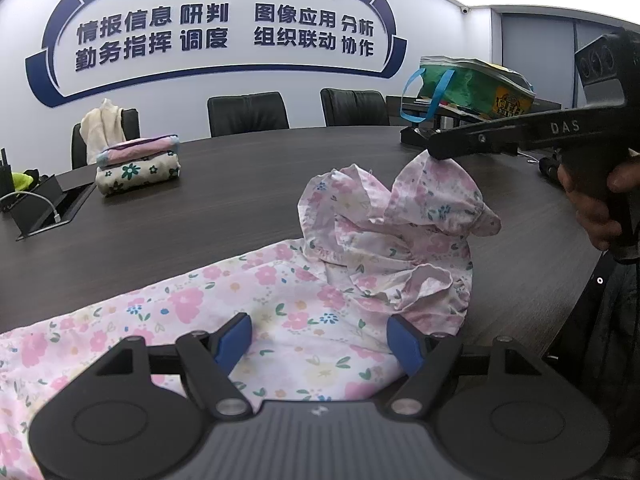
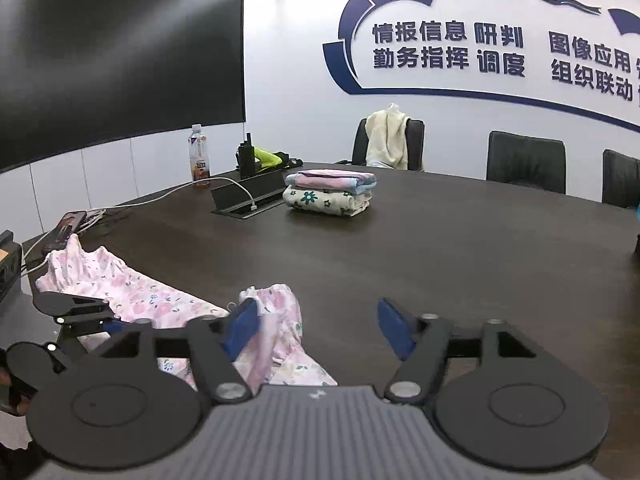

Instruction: Fold clothes

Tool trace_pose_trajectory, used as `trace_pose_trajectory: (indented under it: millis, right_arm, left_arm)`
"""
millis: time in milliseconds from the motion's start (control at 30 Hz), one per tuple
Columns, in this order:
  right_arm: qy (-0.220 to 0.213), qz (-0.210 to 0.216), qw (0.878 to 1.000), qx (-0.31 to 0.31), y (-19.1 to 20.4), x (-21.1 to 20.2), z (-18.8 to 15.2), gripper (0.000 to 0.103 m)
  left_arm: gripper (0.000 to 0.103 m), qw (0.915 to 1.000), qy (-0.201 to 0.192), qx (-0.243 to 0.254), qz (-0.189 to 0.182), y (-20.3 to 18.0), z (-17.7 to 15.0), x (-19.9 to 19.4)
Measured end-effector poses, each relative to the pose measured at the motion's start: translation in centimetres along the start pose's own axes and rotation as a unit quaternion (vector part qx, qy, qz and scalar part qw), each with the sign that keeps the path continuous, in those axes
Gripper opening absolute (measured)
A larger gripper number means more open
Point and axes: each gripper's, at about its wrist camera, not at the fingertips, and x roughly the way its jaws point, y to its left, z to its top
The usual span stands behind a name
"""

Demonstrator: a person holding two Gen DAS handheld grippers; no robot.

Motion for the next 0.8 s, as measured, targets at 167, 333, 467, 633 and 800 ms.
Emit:
trace_pose_trajectory:
  millis: [167, 333, 467, 633, 800]
  right_arm:
    - [0.006, -0.004, 1.000, -0.014, 0.2, 0.5, 0.0, 0.079]
    - [0.017, -0.020, 1.000, 0.004, 0.1, 2.2, 0.3, 0.080]
    - [0.034, -0.005, 0.999, -0.012, 0.7, 3.2, -0.1, 0.080]
    - [0.040, 0.037, 0.999, -0.004, 1.1, 3.3, -0.9, 0.079]
    - [0.050, 0.088, 0.994, -0.027, 2.2, 3.6, -1.7, 0.020]
  left_arm:
    - [0.073, 1.0000, 0.000, 0.001, 0.001, -0.1, -0.1, 0.0]
    - [0.074, 1.0000, -0.003, -0.001, 0.002, -0.1, -0.2, 0.0]
    - [0.074, 1.0000, -0.002, 0.001, 0.002, -0.2, -0.2, 0.0]
    - [0.074, 1.0000, -0.001, 0.001, 0.005, -0.2, -0.2, 0.0]
    - [0.074, 1.0000, 0.000, 0.003, 0.006, -0.2, -0.2, 0.0]
